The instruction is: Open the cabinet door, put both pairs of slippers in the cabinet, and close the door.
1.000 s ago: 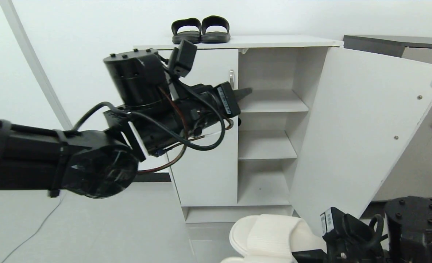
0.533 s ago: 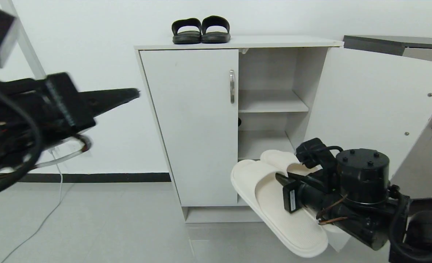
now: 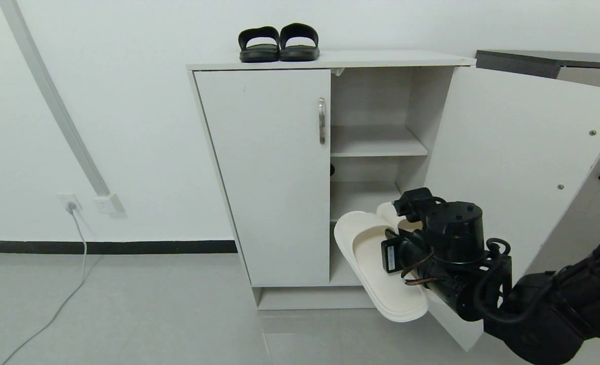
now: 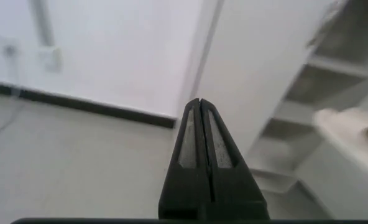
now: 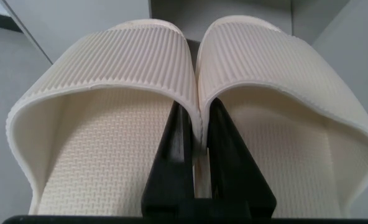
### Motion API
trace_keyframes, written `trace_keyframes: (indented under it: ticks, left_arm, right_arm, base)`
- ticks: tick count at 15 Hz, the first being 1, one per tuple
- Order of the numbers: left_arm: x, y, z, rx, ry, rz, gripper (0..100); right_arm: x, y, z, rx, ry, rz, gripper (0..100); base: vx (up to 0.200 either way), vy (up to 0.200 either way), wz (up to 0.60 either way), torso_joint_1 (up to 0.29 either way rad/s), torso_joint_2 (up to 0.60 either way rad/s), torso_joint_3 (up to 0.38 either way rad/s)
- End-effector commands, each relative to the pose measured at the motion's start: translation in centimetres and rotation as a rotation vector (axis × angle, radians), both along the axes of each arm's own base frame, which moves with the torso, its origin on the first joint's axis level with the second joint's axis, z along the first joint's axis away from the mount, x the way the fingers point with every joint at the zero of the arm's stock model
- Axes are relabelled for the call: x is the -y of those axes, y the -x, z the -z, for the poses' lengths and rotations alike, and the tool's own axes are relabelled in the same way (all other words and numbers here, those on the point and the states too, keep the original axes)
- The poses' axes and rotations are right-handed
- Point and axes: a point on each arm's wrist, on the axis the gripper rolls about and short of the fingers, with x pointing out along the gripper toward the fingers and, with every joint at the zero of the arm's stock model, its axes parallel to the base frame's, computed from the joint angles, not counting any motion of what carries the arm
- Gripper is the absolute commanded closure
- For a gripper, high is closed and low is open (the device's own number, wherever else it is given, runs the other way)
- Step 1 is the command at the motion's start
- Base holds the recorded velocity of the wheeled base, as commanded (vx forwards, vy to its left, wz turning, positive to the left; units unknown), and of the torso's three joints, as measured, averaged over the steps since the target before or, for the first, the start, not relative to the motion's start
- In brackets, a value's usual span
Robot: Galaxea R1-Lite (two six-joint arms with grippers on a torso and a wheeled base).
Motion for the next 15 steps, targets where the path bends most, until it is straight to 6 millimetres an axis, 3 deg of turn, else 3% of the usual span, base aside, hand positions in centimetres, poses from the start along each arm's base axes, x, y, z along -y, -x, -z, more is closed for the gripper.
trace_keyframes:
  ticks: [1,5,9,12,15]
  left_arm:
    - [-0.1,2.3,5.0,0.035,-0.034,-0.099,100]
    - [0.0,3.1,9.6,0.066,-0.061,-0.062,100]
    - [0.5,3.0,10.1,0.028,-0.107,0.159,100]
    - [0.5,3.0,10.1,0.027,-0.125,0.165,100]
    - [0.5,3.0,10.1,0.029,-0.124,0.165,100]
  right_arm:
    - [-0.2,-0.1,0.6,-0.013,0.011,-0.003,100]
    - [-0.3,0.0,0.5,-0.008,0.011,-0.004,100]
    - [-0.6,0.4,0.6,-0.011,0.014,-0.016,100]
    - [-1.0,0.4,0.6,-0.008,0.011,-0.025,100]
    - [-2.7,-0.7,0.6,0.012,-0.023,0.009,100]
  base:
    - [0.0,0.0,0.0,0.002,0.0,0.056]
    - [0.0,0.0,0.0,0.0,0.0,0.0]
    - [0.0,0.0,0.0,0.0,0.0,0.0]
    - [0.0,0.0,0.0,0.0,0.0,0.0]
    - [0.0,0.0,0.0,0.0,0.0,0.0]
